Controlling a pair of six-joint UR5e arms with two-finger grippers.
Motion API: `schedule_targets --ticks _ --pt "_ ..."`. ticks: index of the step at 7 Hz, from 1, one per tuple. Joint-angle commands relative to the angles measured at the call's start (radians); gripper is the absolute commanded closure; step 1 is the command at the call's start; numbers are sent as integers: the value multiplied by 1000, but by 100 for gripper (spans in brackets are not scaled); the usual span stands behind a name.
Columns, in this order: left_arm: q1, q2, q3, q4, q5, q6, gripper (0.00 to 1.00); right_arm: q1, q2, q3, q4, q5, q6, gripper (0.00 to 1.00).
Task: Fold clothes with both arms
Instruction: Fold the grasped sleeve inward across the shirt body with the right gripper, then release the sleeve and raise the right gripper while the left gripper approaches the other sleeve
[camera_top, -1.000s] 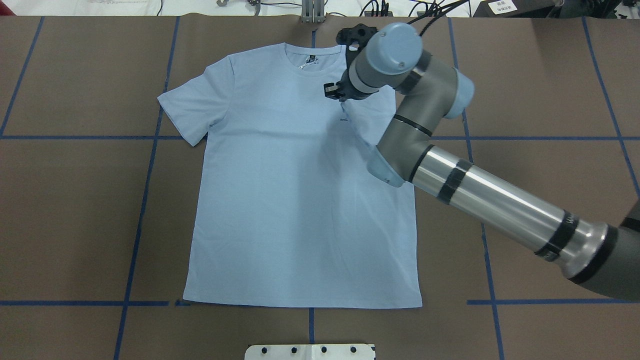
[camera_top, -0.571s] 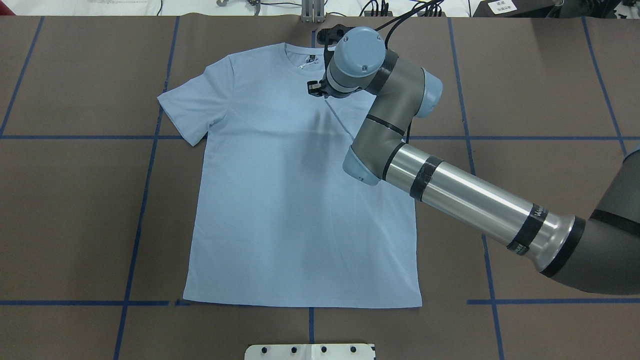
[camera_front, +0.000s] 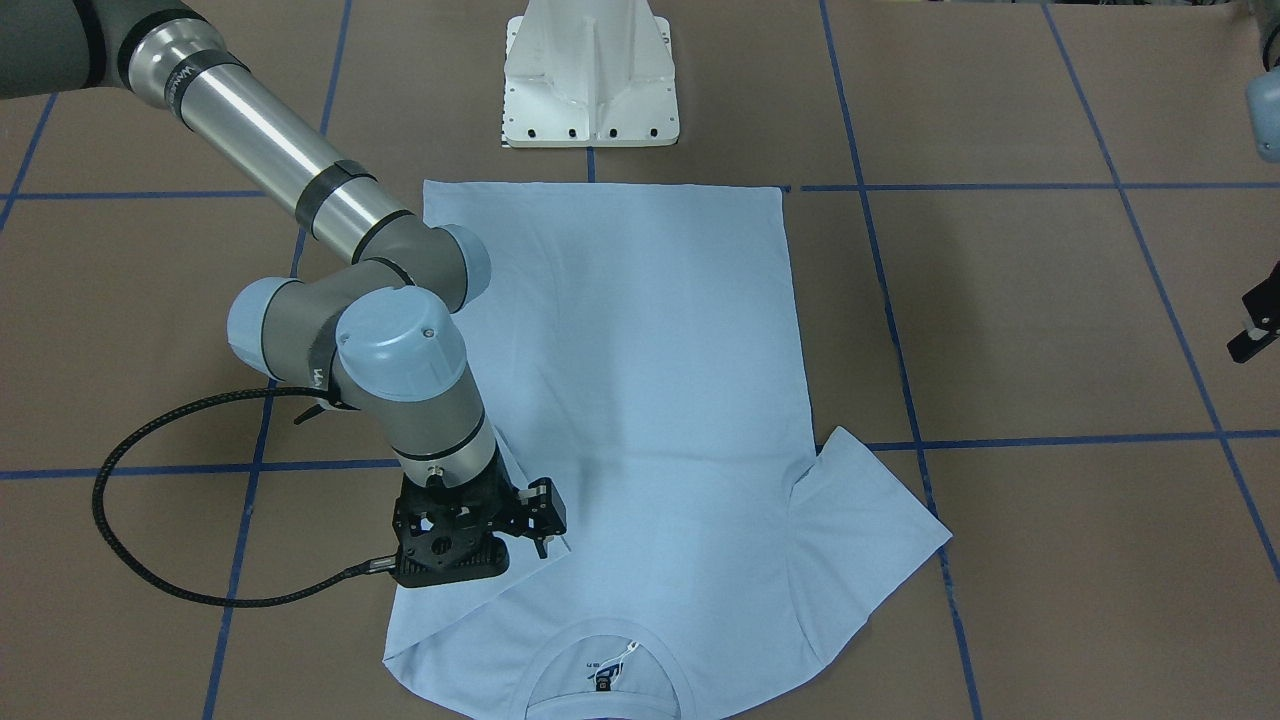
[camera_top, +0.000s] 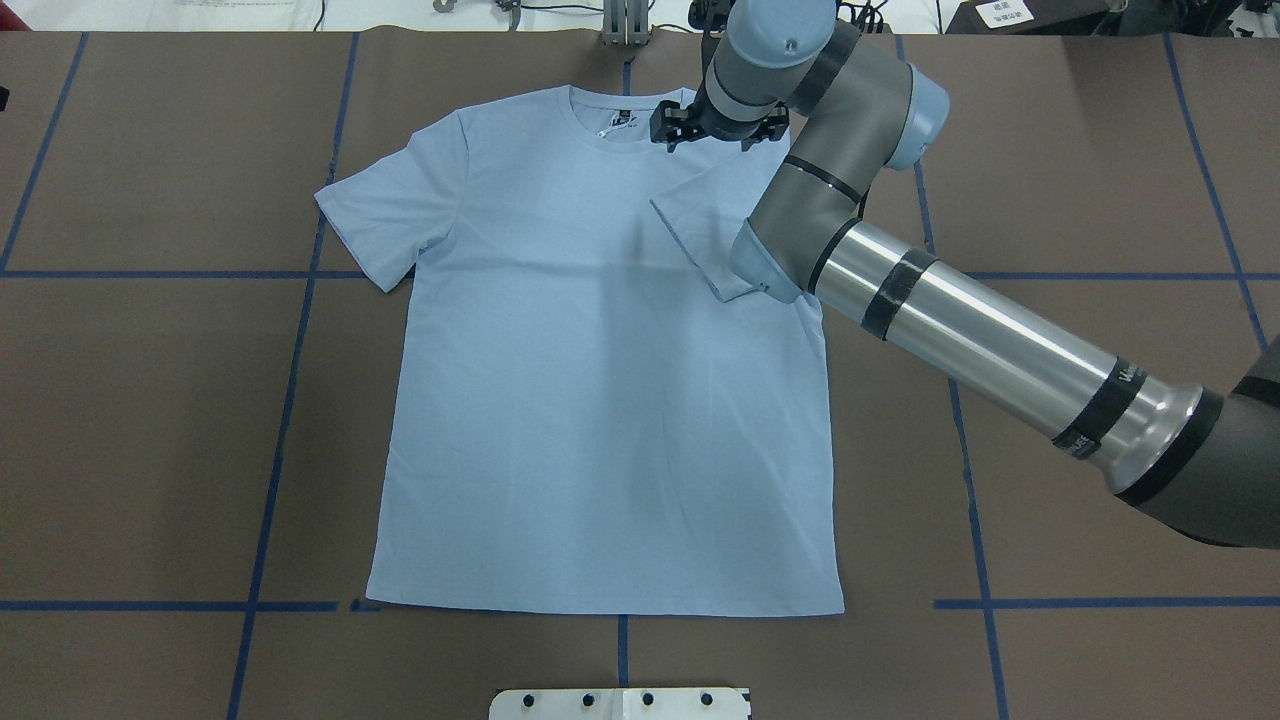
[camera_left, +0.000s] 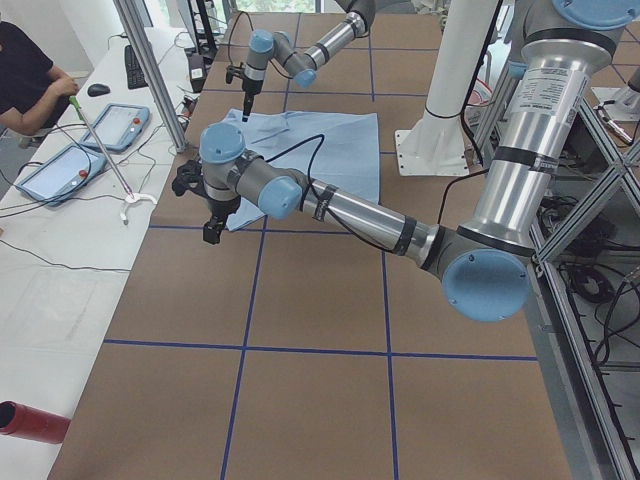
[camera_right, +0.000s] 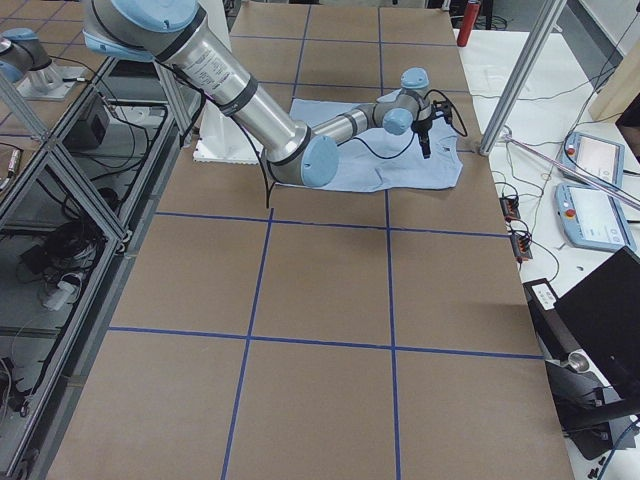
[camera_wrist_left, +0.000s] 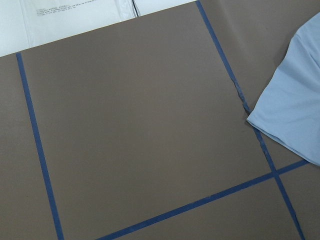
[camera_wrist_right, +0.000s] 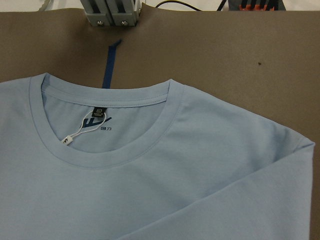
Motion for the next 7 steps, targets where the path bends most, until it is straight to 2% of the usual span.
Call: schedule_targets --ticks 1,2,4,5,6,7 --pt "178 -16 3 -168 142 -349 0 63 -20 166 -259 142 -6 0" --pt "284 -22 0 -201 250 -496 0 116 -84 284 -365 208 -18 0" --pt "430 -72 40 -227 396 -708 0 196 -292 511 -441 277 -166 0" --pt "463 -138 159 -278 462 -768 0 213 -364 599 -490 284 -249 0" --pt "468 -192 302 -380 508 -772 1 218 -382 623 -494 284 -256 0" --pt "471 -225 422 -474 513 -769 2 218 -388 624 -491 284 -256 0"
